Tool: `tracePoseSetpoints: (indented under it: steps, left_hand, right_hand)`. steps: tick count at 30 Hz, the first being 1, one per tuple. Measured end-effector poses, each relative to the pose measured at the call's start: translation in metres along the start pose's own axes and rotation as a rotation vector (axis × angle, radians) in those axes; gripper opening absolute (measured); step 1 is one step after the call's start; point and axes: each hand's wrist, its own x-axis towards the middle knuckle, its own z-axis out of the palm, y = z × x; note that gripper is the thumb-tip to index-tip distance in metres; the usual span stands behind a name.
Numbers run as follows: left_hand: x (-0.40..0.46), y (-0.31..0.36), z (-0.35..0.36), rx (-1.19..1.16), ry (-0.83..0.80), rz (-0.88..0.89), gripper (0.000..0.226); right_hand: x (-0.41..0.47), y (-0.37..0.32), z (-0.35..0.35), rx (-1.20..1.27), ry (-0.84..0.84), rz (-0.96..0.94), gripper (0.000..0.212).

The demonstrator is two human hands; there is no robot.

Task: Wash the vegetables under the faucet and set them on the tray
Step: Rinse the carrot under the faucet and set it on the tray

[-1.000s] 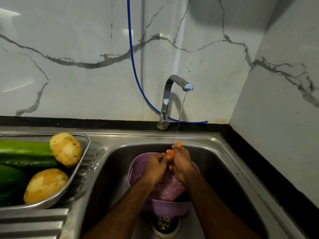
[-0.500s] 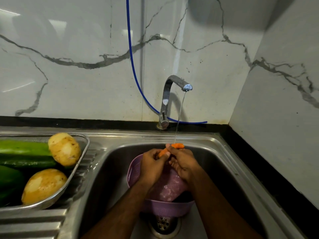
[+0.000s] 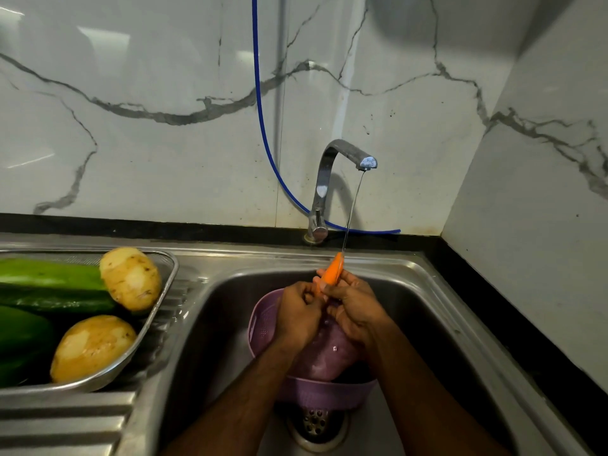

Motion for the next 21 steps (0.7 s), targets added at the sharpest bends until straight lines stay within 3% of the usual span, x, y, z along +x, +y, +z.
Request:
tracePoseSetpoints:
  steps: [5,8,13,21]
  left_hand:
    - [0.000,0.004,0.002,0.063,-0.052,0.019,0.007]
    - [0.000,0.006,0.001,0.038,-0.103,-0.051,0.021]
    - [-0.008,0.013,0.005,-0.213,-0.258,-0.308,0.040]
    - [-0.004,0.007,0.004,-0.372,-0.228,-0.347,0.044]
  right_hand:
    - [0.000,-0.002,0.000,0.024,0.109,-0.010,0.022]
    - [0.003,-0.004,-0.002,0.051,0.156,0.005,0.024]
    - [-0.002,-0.004,-0.001,-0.115,-0.004,0.068,0.030]
    - [-0.001,0.003,0.001,-0.256,-0.006,0.078,0.033]
